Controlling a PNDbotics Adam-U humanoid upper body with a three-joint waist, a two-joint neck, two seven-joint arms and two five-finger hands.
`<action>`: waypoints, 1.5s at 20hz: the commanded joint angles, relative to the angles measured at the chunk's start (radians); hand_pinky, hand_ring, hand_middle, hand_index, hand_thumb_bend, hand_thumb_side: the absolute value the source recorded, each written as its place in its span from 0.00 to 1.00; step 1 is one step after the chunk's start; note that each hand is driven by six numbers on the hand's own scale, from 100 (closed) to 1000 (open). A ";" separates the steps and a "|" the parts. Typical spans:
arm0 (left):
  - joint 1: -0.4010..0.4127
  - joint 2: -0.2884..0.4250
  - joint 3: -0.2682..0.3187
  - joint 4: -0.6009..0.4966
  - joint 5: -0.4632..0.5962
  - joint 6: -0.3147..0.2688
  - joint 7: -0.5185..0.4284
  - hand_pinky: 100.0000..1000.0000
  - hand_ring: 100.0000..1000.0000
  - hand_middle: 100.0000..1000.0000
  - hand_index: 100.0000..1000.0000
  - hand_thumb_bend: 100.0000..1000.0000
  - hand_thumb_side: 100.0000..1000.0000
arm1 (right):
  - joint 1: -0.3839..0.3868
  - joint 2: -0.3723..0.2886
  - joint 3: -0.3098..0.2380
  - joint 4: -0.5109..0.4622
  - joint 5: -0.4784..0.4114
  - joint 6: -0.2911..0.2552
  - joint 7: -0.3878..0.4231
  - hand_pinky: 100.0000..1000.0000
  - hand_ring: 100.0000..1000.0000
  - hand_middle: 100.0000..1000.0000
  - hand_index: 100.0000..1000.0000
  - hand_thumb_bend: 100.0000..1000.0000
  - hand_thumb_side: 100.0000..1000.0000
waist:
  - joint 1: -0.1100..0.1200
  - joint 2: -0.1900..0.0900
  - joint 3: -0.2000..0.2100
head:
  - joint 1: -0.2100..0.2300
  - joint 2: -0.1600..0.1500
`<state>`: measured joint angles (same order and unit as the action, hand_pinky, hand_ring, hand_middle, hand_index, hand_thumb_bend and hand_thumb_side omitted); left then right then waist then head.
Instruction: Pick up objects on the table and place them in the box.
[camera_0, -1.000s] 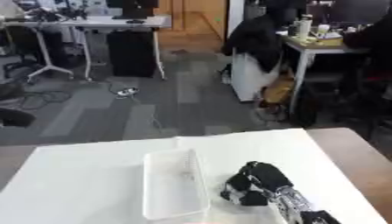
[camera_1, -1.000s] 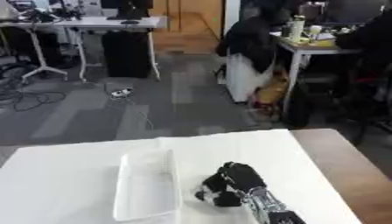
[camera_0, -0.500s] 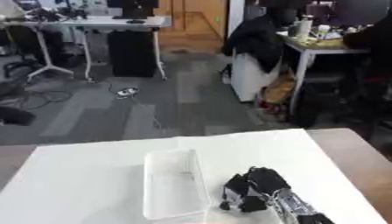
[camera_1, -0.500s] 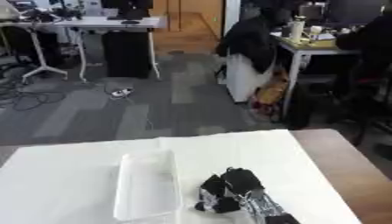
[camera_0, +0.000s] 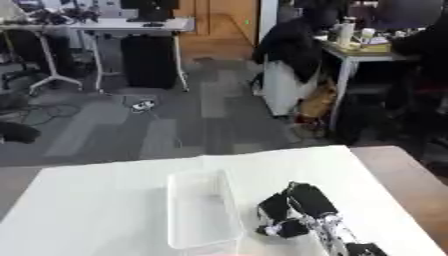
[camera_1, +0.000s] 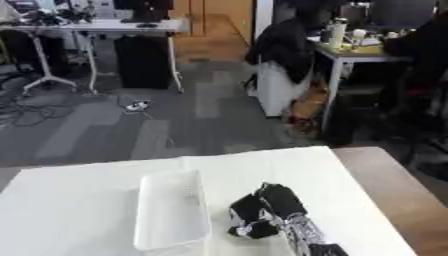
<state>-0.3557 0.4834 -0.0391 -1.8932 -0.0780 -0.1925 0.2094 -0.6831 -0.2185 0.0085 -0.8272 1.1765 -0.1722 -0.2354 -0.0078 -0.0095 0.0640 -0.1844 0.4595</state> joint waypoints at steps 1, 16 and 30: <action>-0.010 0.018 0.006 -0.013 0.004 -0.001 0.001 0.54 0.56 0.72 0.85 0.06 1.00 | -0.005 -0.022 -0.015 -0.027 -0.068 -0.023 -0.056 0.00 0.00 0.00 0.26 0.76 0.54 | 0.004 -0.011 -0.001 | 0.009 -0.014; -0.011 0.017 0.007 -0.013 0.006 -0.001 0.002 0.55 0.56 0.72 0.85 0.06 1.00 | -0.018 0.015 0.020 -0.338 -0.361 -0.095 -0.025 0.00 0.00 0.00 0.28 0.73 0.53 | 0.005 -0.015 -0.002 | 0.005 -0.018; -0.016 0.013 0.006 -0.013 0.006 0.000 0.001 0.55 0.56 0.72 0.85 0.06 1.00 | -0.054 0.088 0.114 -0.380 -0.457 -0.151 0.146 0.00 0.00 0.00 0.28 0.73 0.54 | 0.005 -0.014 0.005 | 0.004 -0.017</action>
<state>-0.3559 0.4832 -0.0391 -1.8932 -0.0779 -0.1926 0.2096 -0.7105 -0.1346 0.1177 -1.1906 0.7236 -0.3184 -0.0985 -0.0060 -0.0114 0.0679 -0.1847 0.4468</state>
